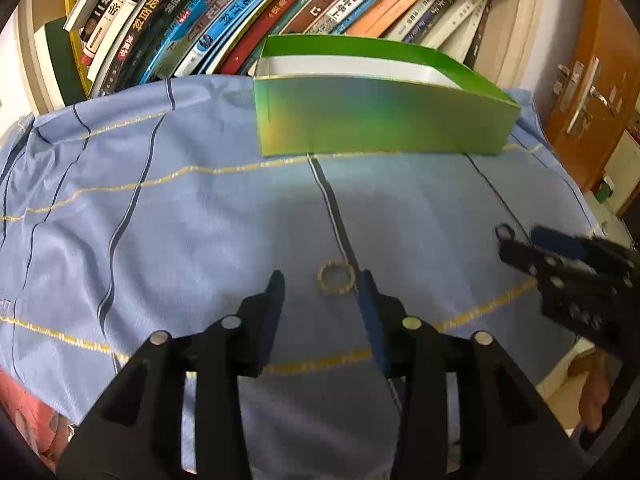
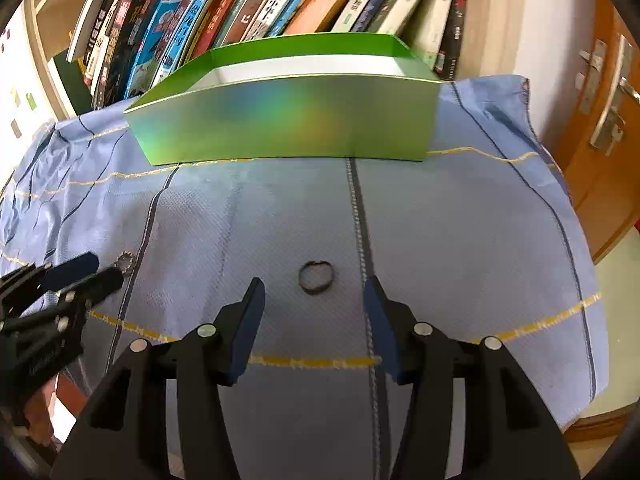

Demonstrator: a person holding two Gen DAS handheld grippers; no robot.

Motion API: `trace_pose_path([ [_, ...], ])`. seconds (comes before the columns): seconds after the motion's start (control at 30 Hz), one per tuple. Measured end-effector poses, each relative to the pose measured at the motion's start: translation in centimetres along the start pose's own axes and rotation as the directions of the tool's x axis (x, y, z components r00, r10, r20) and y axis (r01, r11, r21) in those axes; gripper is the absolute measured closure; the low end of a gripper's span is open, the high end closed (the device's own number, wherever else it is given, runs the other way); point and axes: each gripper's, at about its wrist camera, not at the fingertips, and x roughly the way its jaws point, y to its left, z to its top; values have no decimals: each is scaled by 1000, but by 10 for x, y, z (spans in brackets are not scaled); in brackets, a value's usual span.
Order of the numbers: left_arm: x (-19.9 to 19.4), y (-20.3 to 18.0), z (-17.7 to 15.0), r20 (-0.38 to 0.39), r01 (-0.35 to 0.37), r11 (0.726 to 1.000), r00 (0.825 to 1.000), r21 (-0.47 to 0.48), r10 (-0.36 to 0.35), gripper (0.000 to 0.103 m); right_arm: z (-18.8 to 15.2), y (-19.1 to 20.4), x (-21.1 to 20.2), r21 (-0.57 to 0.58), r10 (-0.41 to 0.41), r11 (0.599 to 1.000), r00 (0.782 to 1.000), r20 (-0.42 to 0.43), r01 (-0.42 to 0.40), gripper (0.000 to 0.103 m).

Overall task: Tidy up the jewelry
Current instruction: 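Grasp the small gold ring with the left tool while the right tool grasps the black ring, then carry both rings into the green box and open both tools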

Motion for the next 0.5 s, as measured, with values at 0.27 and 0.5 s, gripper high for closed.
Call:
trace_pose_path([
  [0.27,2,-6,-7,1,12,1000,1000,14,-12,73,1,8,2,-37,-7,999,1000,5,7,83],
  [0.5,13,-17,3,32,3,1000,999,28,-3,80,-2,3,-4,-10,11,1000,1000,5,-11,83],
])
